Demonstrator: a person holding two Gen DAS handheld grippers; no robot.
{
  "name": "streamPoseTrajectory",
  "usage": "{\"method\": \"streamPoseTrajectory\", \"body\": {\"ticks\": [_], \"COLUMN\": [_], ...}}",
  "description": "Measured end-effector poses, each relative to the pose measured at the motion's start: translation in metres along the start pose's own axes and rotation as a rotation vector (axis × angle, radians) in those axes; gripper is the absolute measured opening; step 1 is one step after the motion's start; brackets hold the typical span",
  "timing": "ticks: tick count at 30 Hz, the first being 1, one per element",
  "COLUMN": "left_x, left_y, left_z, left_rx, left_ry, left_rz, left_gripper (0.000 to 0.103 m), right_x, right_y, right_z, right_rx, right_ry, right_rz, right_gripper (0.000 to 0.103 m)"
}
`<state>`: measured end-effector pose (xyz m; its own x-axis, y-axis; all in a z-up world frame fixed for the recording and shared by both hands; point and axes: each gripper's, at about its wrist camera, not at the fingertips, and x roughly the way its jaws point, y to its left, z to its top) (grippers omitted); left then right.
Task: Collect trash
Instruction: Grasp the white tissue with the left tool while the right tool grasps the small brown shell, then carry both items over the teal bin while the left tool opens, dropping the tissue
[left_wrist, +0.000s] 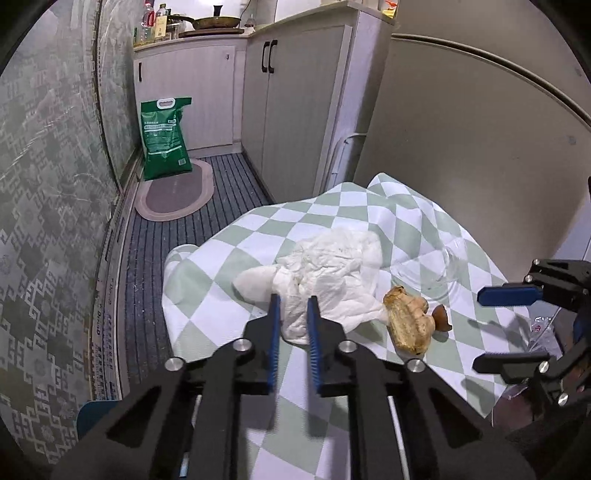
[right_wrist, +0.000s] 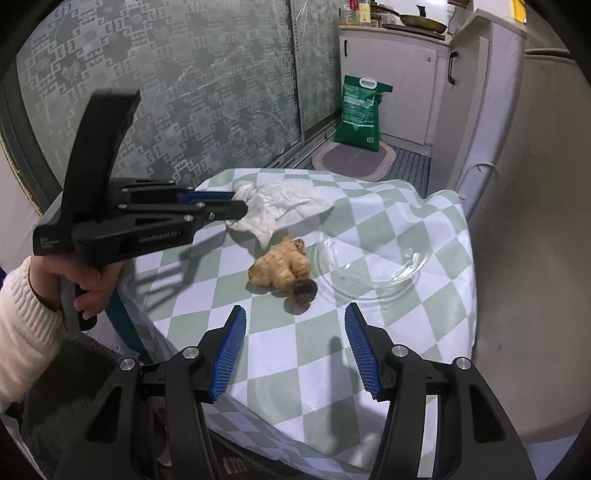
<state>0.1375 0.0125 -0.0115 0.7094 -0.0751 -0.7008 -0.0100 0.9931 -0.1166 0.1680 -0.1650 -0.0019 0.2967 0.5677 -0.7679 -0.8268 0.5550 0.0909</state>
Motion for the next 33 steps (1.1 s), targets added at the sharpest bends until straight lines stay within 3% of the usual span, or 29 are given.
{"method": "streamPoseTrajectory", "body": {"ticks": [7,12,21,26,33], "left_x": [-0.023,-0.045,-0.077,-0.093,-0.109], "left_y": [0.007,0.011,0.028,0.041,0.059], "left_z": [-0.003,-0.012,-0.021,-0.025,-0.036], "left_rx": [-0.082,-0.135,-0.190,-0.223,-0.256], "left_ry": [-0.103,-0.192,-0.258,-0.268,-0.295], "left_rz": [-0.007,-0.028,-0.075,-0.083,-0.032], "left_gripper": [0.006,0.006,0.006,0.006,0.006], "right_x": [0.014,0.016,0.028,0.031,0.030], "right_y": [-0.002,0.001,0.002,0.004,0.010], "right_z": [0.005,0.007,0.011,0.013,0.013], "right_rx": [-0.008,-0.027,-0.034,-0.038,-0.054], "right_ry": [0.010,-0.019,-0.001,0.004,0.018], "right_rz": [-0.008,-0.011,-0.031,-0.036,-0.080], "right_gripper": [0.037,0.036,0.033,0.020,0.020]}}
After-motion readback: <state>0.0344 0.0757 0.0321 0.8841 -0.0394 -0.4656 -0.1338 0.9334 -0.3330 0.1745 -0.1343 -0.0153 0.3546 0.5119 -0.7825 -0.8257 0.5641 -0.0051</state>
